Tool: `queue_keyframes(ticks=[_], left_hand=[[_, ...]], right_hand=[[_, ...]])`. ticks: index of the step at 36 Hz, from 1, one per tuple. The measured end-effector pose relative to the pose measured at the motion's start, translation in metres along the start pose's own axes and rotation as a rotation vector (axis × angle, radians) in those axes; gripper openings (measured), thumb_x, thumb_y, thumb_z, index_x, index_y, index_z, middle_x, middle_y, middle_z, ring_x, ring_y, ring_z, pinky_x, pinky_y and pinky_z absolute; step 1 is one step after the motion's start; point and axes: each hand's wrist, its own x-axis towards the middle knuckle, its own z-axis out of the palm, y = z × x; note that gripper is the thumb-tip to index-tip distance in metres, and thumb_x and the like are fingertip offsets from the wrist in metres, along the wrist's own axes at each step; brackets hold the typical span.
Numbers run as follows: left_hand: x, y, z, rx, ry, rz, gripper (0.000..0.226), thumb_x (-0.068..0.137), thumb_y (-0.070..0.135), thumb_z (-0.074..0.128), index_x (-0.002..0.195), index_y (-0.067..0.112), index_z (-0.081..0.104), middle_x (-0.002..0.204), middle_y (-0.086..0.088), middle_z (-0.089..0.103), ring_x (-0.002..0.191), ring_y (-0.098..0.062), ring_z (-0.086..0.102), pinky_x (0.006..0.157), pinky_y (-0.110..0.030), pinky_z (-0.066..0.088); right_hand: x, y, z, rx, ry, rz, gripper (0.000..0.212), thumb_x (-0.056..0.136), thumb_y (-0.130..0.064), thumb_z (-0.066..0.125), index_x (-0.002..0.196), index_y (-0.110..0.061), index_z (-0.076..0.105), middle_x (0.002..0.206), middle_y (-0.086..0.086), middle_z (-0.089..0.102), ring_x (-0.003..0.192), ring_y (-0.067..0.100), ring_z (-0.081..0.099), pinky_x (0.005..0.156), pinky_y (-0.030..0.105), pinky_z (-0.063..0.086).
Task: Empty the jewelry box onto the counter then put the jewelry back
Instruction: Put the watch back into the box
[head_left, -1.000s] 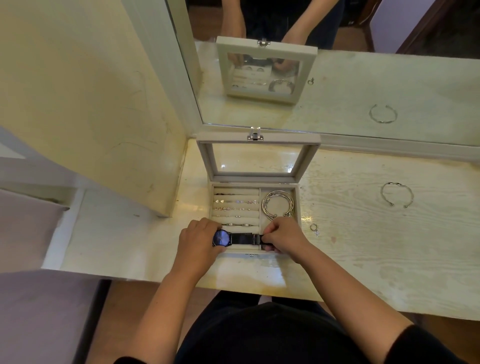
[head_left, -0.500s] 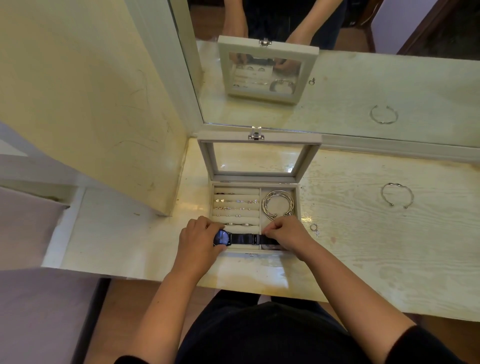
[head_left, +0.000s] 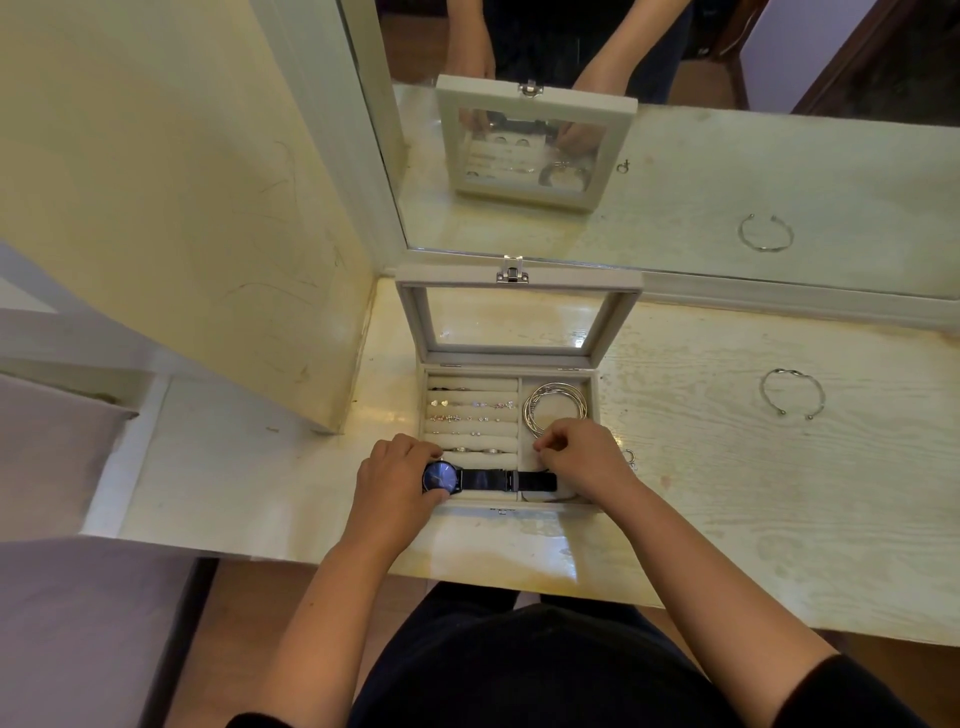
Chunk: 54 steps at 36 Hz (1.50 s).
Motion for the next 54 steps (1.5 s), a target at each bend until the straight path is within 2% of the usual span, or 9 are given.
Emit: queue_keyframes(ticks=[6,12,23,27,33,36,40,46,54], left_hand=[[-0.001,0.001,-0.001,-0.002,0.007,0.016,0.046,0.081,0.03,0.066,0.124,0.026,0.052,0.119,0.005,0.05,0.111,-0.017,0.041,0.082,-0.021,0.025],[-0.003,0.003,-0.002,0.011,0.013,0.048,0.04,0.082,0.03,0.064,0.121,0.03,0.056,0.115,0.004,0.049,0.108,-0.016,0.04,0.08,-0.021,0.024],[-0.003,0.003,-0.001,0.02,0.018,0.042,0.038,0.083,0.029,0.062,0.121,0.029,0.057,0.115,0.002,0.049,0.107,-0.017,0.041,0.081,-0.022,0.026],[-0.003,0.002,-0.004,-0.206,0.045,-0.042,0.031,0.086,0.02,0.061,0.117,0.023,0.06,0.111,-0.001,0.054,0.105,-0.019,0.047,0.085,-0.024,0.035],[0.0,-0.003,-0.011,-0.631,0.161,-0.259,0.021,0.091,0.006,0.049,0.102,0.014,0.065,0.089,0.0,0.057,0.082,-0.012,0.05,0.073,-0.017,0.034],[0.002,-0.005,-0.012,-0.736,0.175,-0.359,0.021,0.091,0.004,0.048,0.103,0.011,0.063,0.082,0.006,0.056,0.081,-0.014,0.051,0.076,-0.026,0.037],[0.003,-0.007,-0.007,-0.671,0.16,-0.419,0.021,0.09,0.007,0.048,0.106,0.012,0.061,0.083,0.003,0.055,0.08,-0.018,0.051,0.071,-0.027,0.037],[0.002,-0.003,-0.003,-0.609,0.116,-0.432,0.02,0.087,0.009,0.053,0.106,0.013,0.059,0.088,0.001,0.058,0.078,-0.015,0.051,0.056,-0.018,0.037],[0.003,-0.006,-0.001,-0.596,0.076,-0.471,0.02,0.084,0.009,0.06,0.104,0.01,0.064,0.099,-0.01,0.066,0.083,-0.02,0.056,0.07,-0.027,0.039]], right_hand=[[-0.002,-0.003,0.008,-0.072,-0.057,-0.078,0.011,0.081,-0.01,0.062,0.09,-0.013,0.068,0.093,0.0,0.069,0.078,0.007,0.054,0.07,0.019,0.039],[-0.004,-0.007,0.014,-0.17,-0.071,-0.079,0.01,0.08,-0.017,0.066,0.087,-0.01,0.064,0.093,0.005,0.067,0.09,0.02,0.06,0.075,0.029,0.046],[-0.003,-0.009,0.018,-0.165,-0.076,-0.091,0.005,0.08,-0.013,0.064,0.084,-0.011,0.065,0.086,0.002,0.067,0.081,0.015,0.058,0.074,0.029,0.047],[-0.003,-0.007,0.017,-0.079,-0.065,-0.105,0.004,0.081,-0.012,0.062,0.078,-0.014,0.062,0.077,-0.003,0.06,0.075,0.012,0.053,0.07,0.024,0.044],[0.0,0.0,0.009,0.056,-0.013,-0.088,0.009,0.086,-0.01,0.057,0.081,-0.013,0.065,0.093,0.002,0.069,0.077,0.01,0.056,0.058,0.01,0.037],[0.002,0.005,0.004,0.113,0.028,-0.046,0.011,0.086,-0.009,0.058,0.088,-0.013,0.068,0.097,0.002,0.069,0.084,0.012,0.058,0.069,0.018,0.039],[0.001,0.011,-0.003,0.21,0.129,-0.018,0.013,0.084,-0.004,0.057,0.087,-0.01,0.068,0.093,0.006,0.069,0.089,0.019,0.061,0.077,0.024,0.043],[0.0,0.019,-0.01,0.189,0.294,0.013,0.015,0.083,-0.005,0.056,0.095,-0.011,0.063,0.077,-0.006,0.055,0.075,0.012,0.05,0.056,0.016,0.03],[-0.003,0.024,-0.014,0.104,0.316,0.104,0.025,0.083,-0.011,0.058,0.107,-0.005,0.051,0.099,0.011,0.056,0.077,0.018,0.048,0.053,0.025,0.03]])
